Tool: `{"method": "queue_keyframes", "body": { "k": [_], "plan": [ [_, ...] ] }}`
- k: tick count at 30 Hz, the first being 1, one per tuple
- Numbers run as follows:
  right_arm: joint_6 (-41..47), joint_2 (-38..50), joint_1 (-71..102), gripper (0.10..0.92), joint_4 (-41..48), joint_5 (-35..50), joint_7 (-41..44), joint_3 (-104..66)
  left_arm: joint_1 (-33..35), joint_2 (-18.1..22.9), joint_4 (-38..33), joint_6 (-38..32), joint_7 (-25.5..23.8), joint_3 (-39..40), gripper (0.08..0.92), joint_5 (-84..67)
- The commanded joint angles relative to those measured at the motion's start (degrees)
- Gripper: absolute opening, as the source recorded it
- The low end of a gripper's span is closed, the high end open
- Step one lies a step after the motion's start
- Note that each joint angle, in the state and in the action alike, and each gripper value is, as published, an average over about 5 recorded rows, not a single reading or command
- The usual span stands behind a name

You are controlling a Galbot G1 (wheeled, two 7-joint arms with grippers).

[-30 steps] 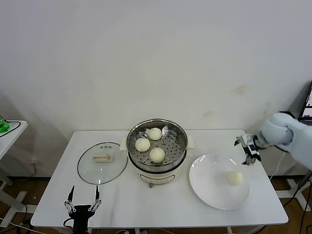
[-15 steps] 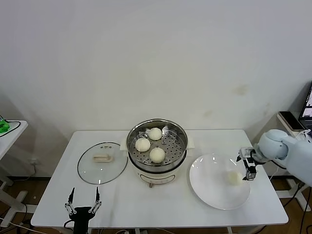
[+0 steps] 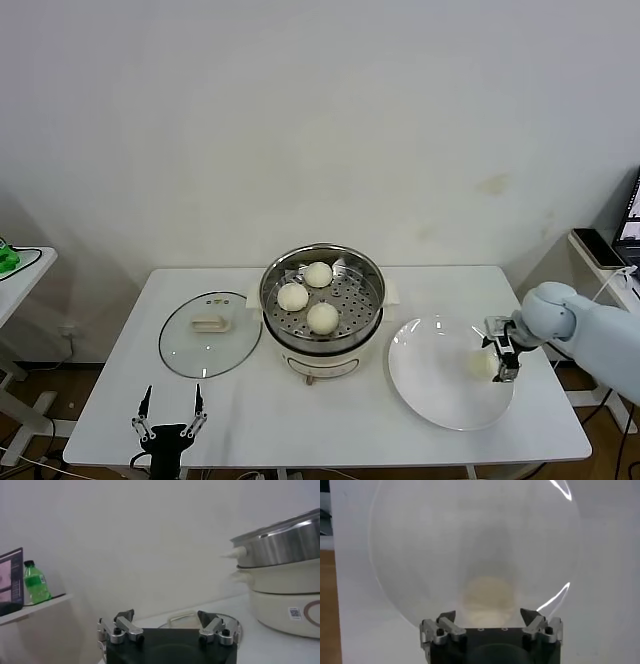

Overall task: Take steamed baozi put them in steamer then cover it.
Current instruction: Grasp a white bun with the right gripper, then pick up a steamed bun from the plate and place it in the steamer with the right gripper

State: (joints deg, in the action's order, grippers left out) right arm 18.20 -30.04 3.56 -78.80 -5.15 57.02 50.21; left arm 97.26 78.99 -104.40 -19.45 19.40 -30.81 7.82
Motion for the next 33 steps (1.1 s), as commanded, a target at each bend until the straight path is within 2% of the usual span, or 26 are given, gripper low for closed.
{"method": "queue_keyframes", "body": {
  "k": [1, 7, 15, 22, 33],
  "plan": [
    [0.39, -1.9, 1.92, 0.732, 1.48, -0.4, -0.37, -1.14, 0.02, 0.06, 0.03, 0.02, -0.04, 0.04, 0.823, -0.14],
    [0.66, -1.68, 2.14, 0.679, 1.27, -0.66, -0.6, -1.35, 0.0, 0.15, 0.04, -0.03, -0.01, 0.01, 0.823, -0.15],
    [1.11, -1.06, 2.19, 0.567, 0.32, -0.51, -0.9, -2.0, 0.03, 0.39, 0.11, -0.17, 0.02, 0.14, 0.823, -0.04],
    [1.52, 0.77, -0.38, 0.528, -1.97, 0.68, -0.63, -1.55, 0.03, 0.35, -0.2, -0.15, 0.05, 0.14, 0.823, -0.03],
    [2.83, 3.72, -18.47, 0.509, -6.75, 8.1, -0.11, 4.74, -0.78, 0.2, 0.15, -0.04, 0.02, 0.78, 0.823, 0.06]
  ]
}}
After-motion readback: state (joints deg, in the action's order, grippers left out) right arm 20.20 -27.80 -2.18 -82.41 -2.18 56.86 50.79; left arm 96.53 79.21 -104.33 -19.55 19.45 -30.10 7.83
